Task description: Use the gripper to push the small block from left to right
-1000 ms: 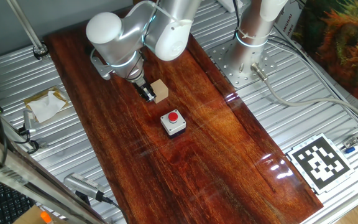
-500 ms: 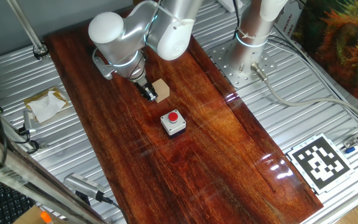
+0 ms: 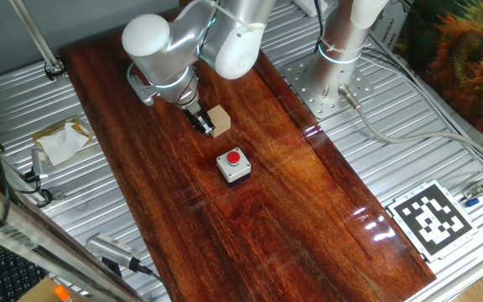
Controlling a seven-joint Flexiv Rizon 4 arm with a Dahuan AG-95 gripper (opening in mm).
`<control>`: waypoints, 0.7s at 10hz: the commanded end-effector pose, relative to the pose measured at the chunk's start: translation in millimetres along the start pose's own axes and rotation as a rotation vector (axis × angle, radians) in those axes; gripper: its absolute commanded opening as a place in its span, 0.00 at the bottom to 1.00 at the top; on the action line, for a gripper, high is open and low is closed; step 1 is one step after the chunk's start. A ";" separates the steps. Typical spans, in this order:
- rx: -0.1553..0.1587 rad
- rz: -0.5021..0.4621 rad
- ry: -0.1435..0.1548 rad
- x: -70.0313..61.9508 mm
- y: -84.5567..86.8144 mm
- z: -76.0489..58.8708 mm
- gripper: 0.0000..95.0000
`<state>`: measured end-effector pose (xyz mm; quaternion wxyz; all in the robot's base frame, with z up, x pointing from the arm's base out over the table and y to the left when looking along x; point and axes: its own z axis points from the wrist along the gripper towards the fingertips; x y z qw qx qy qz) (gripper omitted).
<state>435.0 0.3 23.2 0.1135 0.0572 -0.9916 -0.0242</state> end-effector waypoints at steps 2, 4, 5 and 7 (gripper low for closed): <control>0.001 -0.010 0.000 1.9 -3.5 -0.8 0.00; 0.001 -0.028 0.000 14.8 -21.6 -6.0 0.00; 0.002 -0.030 0.000 18.8 -26.8 -7.7 0.00; 0.005 -0.030 0.001 20.0 -28.4 -7.8 0.00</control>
